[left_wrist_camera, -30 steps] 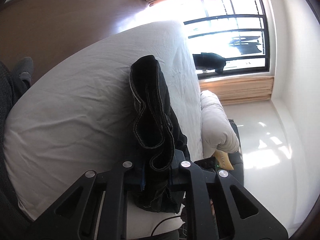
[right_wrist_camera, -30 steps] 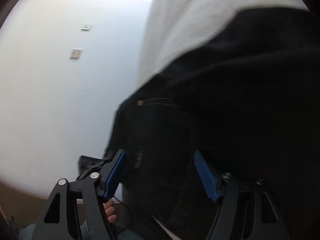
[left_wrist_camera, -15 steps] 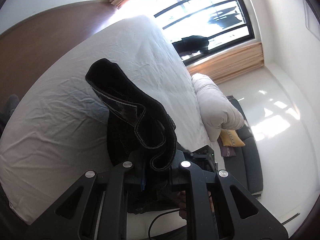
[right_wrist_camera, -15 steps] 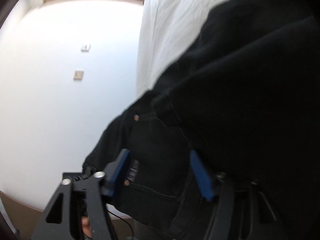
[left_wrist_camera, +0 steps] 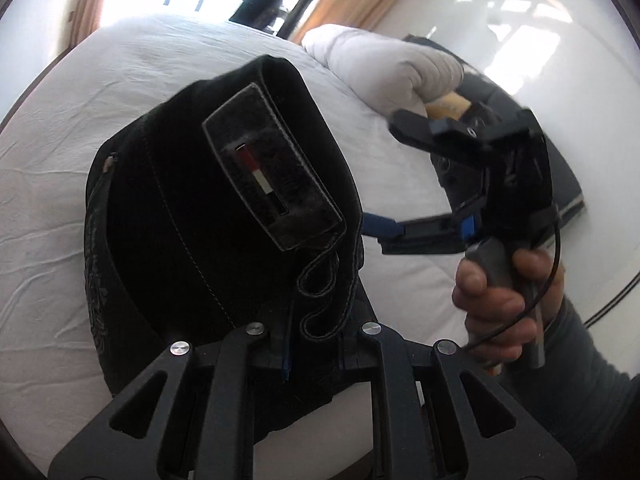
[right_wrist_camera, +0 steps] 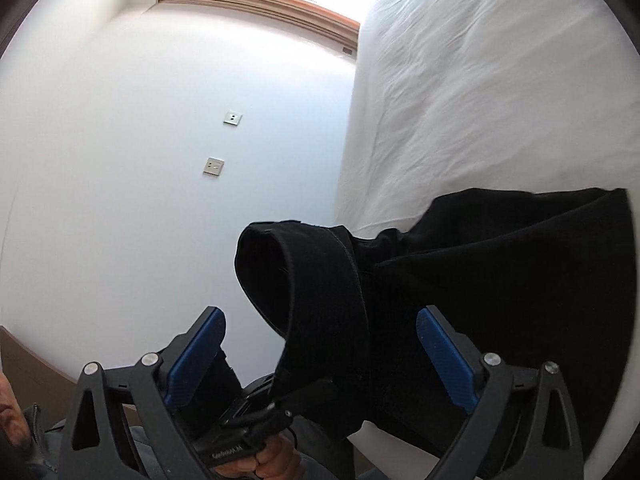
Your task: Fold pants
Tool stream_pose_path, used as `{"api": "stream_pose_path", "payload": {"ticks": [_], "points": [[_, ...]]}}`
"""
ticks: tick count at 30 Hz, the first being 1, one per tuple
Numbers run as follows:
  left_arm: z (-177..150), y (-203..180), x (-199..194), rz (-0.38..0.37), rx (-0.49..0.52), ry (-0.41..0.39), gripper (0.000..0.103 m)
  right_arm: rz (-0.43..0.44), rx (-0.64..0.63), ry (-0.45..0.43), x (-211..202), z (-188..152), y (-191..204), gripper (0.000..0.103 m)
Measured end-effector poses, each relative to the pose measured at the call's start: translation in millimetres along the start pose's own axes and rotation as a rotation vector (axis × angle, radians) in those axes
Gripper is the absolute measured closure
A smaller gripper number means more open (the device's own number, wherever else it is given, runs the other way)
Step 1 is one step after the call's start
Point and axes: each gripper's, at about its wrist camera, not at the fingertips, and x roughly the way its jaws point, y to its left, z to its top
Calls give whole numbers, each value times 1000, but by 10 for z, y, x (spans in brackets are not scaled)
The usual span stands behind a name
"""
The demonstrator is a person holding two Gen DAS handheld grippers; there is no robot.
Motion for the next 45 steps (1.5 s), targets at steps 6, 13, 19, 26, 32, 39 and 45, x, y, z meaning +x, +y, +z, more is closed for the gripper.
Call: {"api": "stream_pose_path", "payload": {"ticks": [6,13,19,26,32,39,45], "points": [[28,-237,291,51,105,47,90,-83,-24,35,-62,-77,-42,4],[32,-546,427,116,219,63,90,-181,-82,122,273,-129,54,4],[-32,-787,546,143,299,76,90,-351,-163,177,358,-131,76,66],[-103,-866,697,139,342,116,90,-346,-141,114,147,-141,-169,83],[-157,-960,1076,135,364,173,90,-339,-133,76,129,-32,-402,83],[-244,-888,1540,171,360,234,89,-316,-41,61,115,-5,-961,83],[-308,-863,1638,91,296,250,49,-298,-46,68,132,54,-1076,83]]}}
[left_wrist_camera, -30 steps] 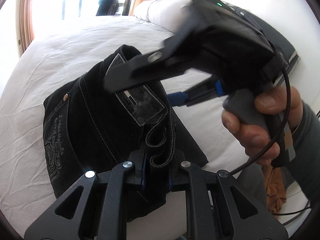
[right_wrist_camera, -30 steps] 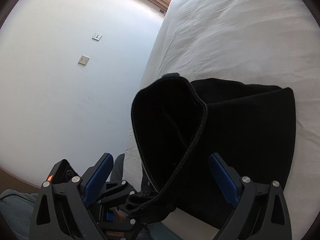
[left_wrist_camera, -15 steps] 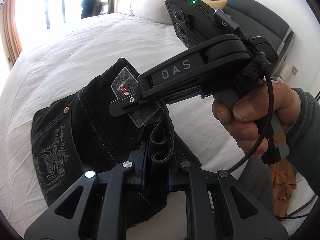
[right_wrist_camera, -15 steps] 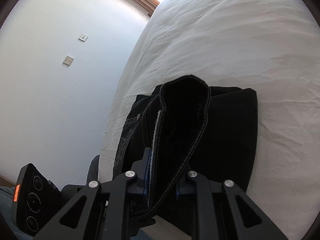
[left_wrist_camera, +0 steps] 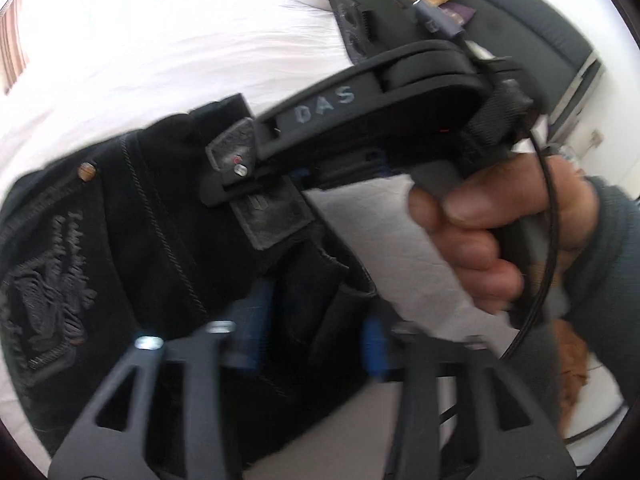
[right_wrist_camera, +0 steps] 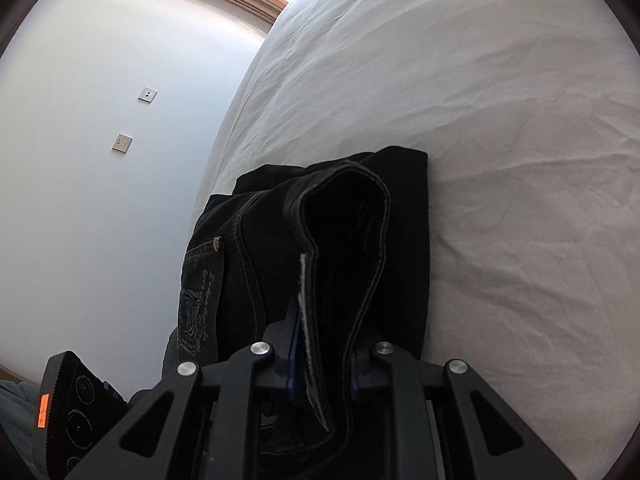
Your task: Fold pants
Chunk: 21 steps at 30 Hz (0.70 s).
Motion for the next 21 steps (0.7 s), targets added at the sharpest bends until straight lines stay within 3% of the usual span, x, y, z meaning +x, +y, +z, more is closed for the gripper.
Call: {"api": "stream_pose_path", "payload": {"ticks": [3,7,10,12,14,18,21], "points": [[-57,-1,-198,-81,-34,1,40,-5,-15,-5,-23,14,-1,83],[-135,131,-693,-136,-48,-105,40,12,16,0,-45,27,-50,79],[-169,490,-1006,-63,-111,-202,34,-28,30,-30,-209,5,-25,60],[-160,755,-1075,-22,-164,-206,34,-93,29,-79,-405,-25,34,49],[-206,1048,-1053,7,-236,-198,34,-179,45,-131,-599,-79,104,47],[-245,1298,-1031,37,-258,-203,34,-12,8,-209,-795,-326,486,47],[-144,1422,-1009,26,-258,-196,34,102,2,-186,-652,-593,638,47]]}}
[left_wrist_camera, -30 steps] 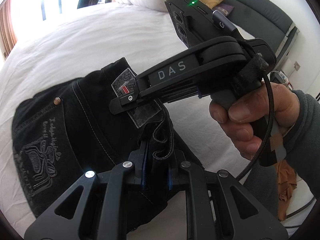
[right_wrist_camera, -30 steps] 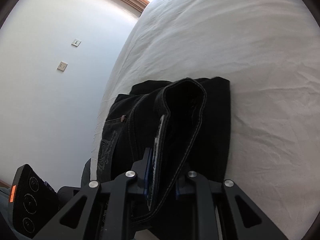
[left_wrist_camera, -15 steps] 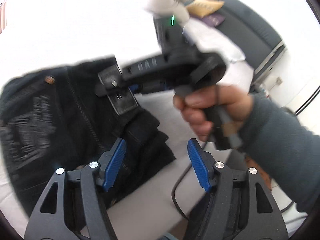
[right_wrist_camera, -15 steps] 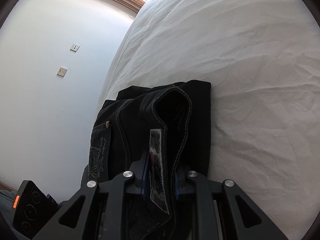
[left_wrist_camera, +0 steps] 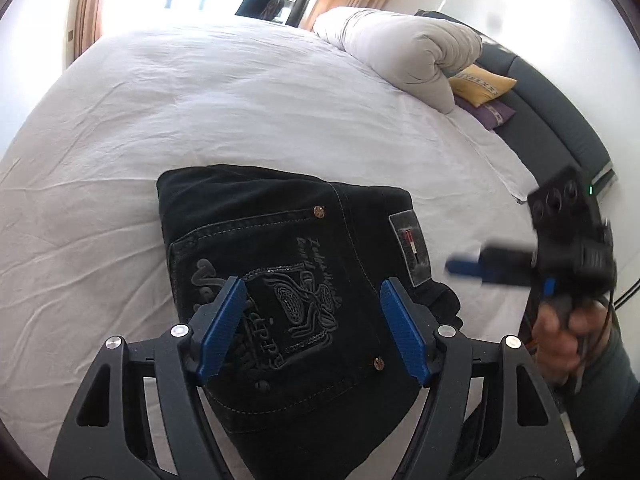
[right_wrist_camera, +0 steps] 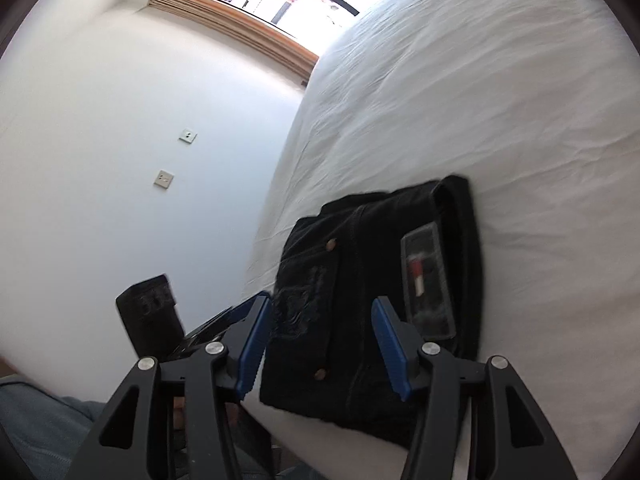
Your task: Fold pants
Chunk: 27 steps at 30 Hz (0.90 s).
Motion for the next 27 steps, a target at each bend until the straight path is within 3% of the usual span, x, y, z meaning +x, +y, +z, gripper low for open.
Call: {"api": "stream_pose_path", "payload": {"ticks": [2,3,5,7,8,9,11,15,18,20,22,24,27], "points": [[54,-67,99,-1,19,10,34,-53,34,76,194,-213,-138,46],[95,-100,113,2,31,24,34,-102,82,118,281,-308,-303,56],[139,-40,266,19,41,49,34,-42,179,78,224,-413,-597,76],[196,31,269,2,20,38,34,-51,229,43,70,-415,-727,77],[223,39,249,2,18,24,34,-70,221,33,-1,-398,-718,75],[248,41,236,3,21,15,34,-85,210,27,-74,-364,-681,62],[268,57,180,-22,16,5,34,-80,178,-20,-200,-229,-527,48],[69,-16,-9,-92,23,-18,34,84,89,-81,-85,240,-166,43],[-155,-163,-85,-74,126,-20,34,185,71,-27,372,612,-53,41],[-290,-156,14,-62,151,28,34,147,104,40,736,765,-141,40],[-371,-159,28,-59,182,21,34,46,166,101,1034,804,-380,50],[-424,-178,26,-54,224,23,34,52,242,92,1025,837,-676,87],[-419,-132,-23,-96,202,26,34,34,282,9,717,775,-851,83]]}}
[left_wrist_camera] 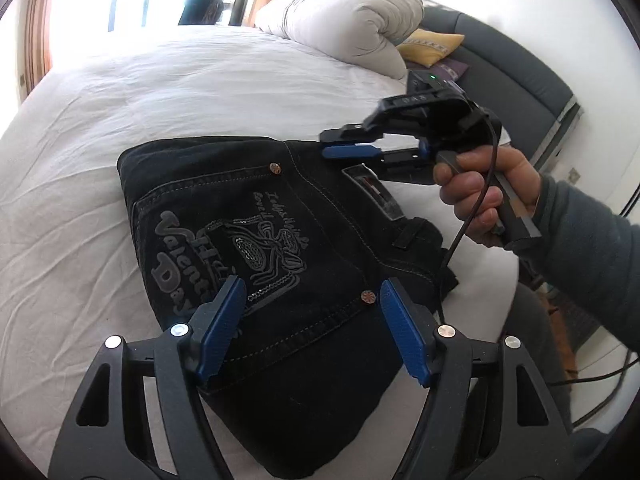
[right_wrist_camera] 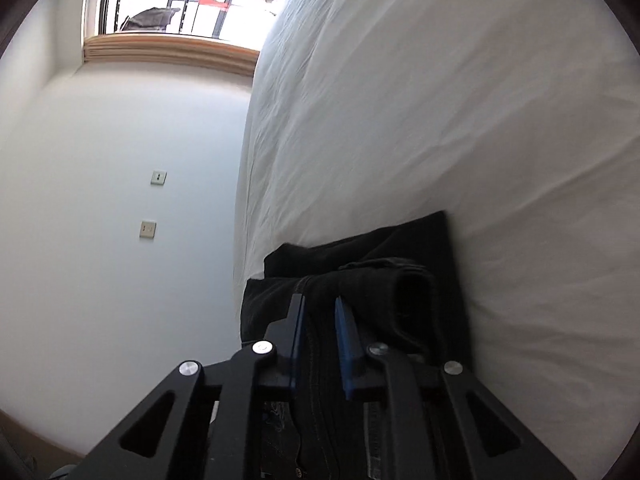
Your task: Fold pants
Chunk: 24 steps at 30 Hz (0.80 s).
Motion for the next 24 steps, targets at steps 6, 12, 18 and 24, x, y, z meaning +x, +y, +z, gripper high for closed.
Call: {"api": "stream_pose_path", "payload": {"ticks": [6,12,18,24], "points": [[400,401,-130,-69,-56,-69,34,121,-87,56,-230,-424,325,38],[487,644,408,-174,1,91,36,26,-42,131,25,-723,44,63],[857,930,695,-222,-51,97,46,2,-39,148,-23,-711,2,68],[890,1157,702,-273,-166,70,49,6,-33,136,4,-727,16,68]]}}
